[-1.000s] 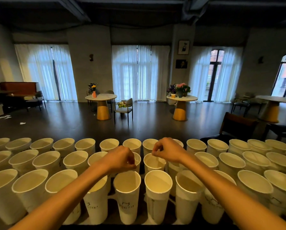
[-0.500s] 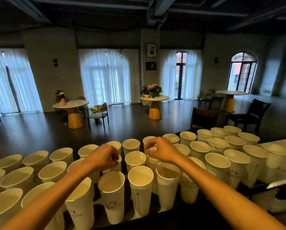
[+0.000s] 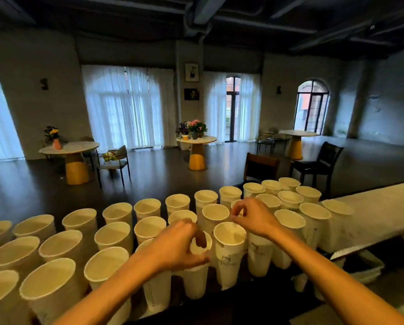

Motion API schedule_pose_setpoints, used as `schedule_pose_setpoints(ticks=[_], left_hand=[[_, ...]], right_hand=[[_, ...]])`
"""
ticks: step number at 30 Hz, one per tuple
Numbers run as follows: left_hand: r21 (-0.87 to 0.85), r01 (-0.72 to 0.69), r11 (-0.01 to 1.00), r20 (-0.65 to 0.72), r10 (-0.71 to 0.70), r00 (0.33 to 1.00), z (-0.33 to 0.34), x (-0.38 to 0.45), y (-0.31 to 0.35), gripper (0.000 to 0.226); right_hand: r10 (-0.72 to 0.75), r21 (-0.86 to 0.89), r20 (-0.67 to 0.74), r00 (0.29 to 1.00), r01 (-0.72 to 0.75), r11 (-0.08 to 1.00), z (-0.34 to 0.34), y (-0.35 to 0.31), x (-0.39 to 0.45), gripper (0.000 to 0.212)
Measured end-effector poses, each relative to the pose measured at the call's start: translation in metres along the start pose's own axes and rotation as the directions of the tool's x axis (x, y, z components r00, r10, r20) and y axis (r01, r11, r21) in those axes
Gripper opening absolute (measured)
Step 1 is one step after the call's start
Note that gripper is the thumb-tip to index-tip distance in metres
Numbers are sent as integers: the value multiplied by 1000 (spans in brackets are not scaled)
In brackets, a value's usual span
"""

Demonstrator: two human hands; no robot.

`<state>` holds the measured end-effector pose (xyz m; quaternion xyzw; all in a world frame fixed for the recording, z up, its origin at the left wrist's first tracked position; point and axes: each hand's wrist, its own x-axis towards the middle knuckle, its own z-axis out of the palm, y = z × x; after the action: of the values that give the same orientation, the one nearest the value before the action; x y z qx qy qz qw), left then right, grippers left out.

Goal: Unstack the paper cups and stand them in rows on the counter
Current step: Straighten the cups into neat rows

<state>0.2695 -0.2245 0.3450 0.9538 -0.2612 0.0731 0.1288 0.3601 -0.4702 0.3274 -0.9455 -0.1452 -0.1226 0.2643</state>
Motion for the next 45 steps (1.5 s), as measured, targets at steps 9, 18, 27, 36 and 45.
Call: schedule_pose_setpoints(ticks=[9, 18, 27, 36, 45], left_hand=[[58, 265, 963, 24, -266, 964, 16, 14, 29, 20], [44, 327, 944, 58, -330, 942, 15, 25, 30, 18], [-139, 145, 980, -159, -167, 973, 4, 69, 51, 7], [-85, 10, 996, -24, -12, 1000, 55, 130, 113, 32], [24, 134, 991, 47, -135, 990, 78, 146, 123, 22]], right_hand=[[-268, 95, 134, 954, 257, 962, -10, 42, 30, 4], [-331, 194, 115, 937, 306, 932, -26, 50, 43, 10], [-95, 122, -100, 990, 107, 987, -71, 105, 28, 7], [0, 69, -62, 998, 4, 998, -92, 161, 0, 4], [-16, 69, -134, 991, 25, 997, -113, 222, 27, 6]])
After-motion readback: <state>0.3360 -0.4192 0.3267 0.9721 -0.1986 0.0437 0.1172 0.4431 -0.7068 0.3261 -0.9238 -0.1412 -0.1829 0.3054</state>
